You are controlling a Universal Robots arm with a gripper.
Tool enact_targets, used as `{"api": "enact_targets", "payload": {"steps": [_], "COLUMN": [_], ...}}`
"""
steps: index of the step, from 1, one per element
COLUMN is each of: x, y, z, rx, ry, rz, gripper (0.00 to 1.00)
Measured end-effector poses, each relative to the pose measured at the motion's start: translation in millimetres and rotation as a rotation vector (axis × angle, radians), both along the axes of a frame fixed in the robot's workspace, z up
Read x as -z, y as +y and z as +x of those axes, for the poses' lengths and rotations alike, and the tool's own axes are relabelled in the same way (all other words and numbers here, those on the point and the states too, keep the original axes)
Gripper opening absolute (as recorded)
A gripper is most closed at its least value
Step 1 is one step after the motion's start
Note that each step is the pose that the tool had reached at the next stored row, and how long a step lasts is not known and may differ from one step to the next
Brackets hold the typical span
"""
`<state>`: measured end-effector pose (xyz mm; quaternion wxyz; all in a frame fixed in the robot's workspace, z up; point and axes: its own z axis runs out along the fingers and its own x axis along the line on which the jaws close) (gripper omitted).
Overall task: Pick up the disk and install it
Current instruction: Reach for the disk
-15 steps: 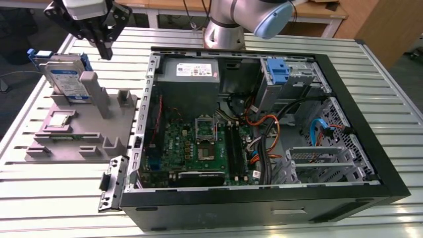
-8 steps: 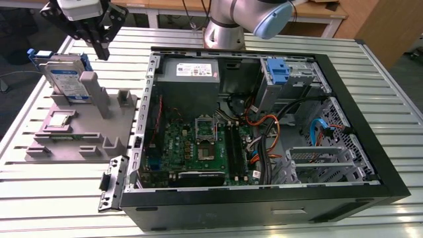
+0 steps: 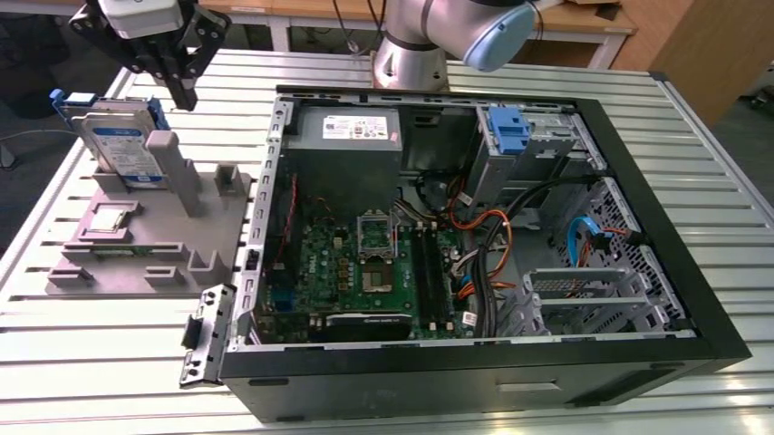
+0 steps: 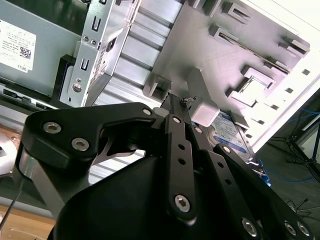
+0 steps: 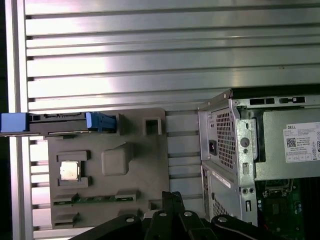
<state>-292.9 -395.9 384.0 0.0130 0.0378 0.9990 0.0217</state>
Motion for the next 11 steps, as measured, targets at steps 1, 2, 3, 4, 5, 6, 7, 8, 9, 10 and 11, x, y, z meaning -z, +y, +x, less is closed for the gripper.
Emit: {"api": "enact_targets", "payload": {"steps": [1, 2, 3, 4, 5, 6, 7, 8, 9, 10, 11], "x": [0.2, 0.2, 0.2, 0.2, 0.2, 0.2, 0.2, 0.2, 0.2, 0.2, 0.1], "y": [0.0, 0.0, 0.0, 0.0, 0.0, 0.0, 0.0, 0.0, 0.0, 0.0, 0.0], "z": [-0.1, -0.2, -0.3, -0.5, -0.7, -0.9, -1.1, -1.2, -1.2, -1.2, -1.3], "rx": [0.000, 0.000, 0.000, 0.000, 0.000, 0.000, 0.000, 0.000, 0.000, 0.000, 0.000], "ry": [0.0000, -0.0001, -0.0002, -0.0002, -0.0001, -0.0001, -0.0001, -0.0001, 0.0000, -0.0001, 0.0000], "rz": [0.0000, 0.0001, 0.0001, 0.0001, 0.0001, 0.0001, 0.0001, 0.0001, 0.0001, 0.0001, 0.0000], "gripper": [0.11, 0.11, 0.11, 0.11, 0.11, 0.11, 0.11, 0.11, 0.11, 0.11, 0.11]}}
